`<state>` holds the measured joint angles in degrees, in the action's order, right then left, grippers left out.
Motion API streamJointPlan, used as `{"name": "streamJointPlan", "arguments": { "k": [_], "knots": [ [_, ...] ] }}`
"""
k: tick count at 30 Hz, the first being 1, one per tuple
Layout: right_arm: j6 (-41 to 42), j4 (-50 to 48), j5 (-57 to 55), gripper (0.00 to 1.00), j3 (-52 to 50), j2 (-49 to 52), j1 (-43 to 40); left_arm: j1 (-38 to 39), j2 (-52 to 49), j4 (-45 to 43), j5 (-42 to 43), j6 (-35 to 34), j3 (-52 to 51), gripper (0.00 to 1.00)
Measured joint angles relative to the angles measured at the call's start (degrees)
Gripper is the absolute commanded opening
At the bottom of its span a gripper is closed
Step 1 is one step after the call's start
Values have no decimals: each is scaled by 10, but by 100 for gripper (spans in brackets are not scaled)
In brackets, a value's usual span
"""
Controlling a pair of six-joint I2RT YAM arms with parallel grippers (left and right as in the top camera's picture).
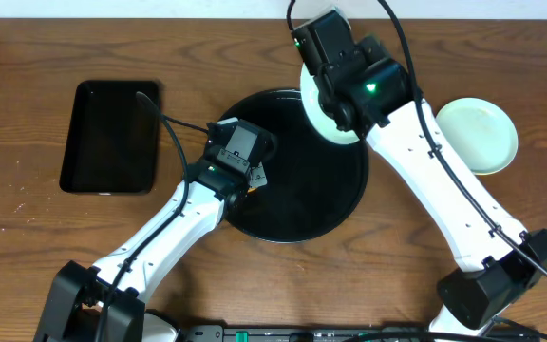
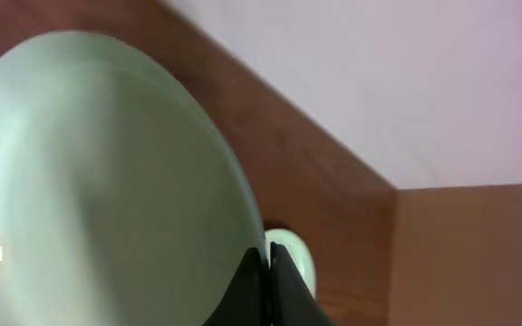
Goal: Clean dirty plates on tray and stack at the side
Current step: 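Carry the white plate right, set it on the stacked plates, open gripper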
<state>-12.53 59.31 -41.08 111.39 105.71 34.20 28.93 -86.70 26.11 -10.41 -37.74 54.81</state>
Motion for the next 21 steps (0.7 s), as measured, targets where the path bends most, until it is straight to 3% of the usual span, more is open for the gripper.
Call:
{"name": "streamJointPlan", "arguments": {
  "k": [15,21],
  "knots": [
    [54,30,99,1,-1,0,-10,0,0,-2,0,0,0,8],
    [114,69,202,1,-2,0,-112,0,0,-2,0,0,0,8]
  ]
}}
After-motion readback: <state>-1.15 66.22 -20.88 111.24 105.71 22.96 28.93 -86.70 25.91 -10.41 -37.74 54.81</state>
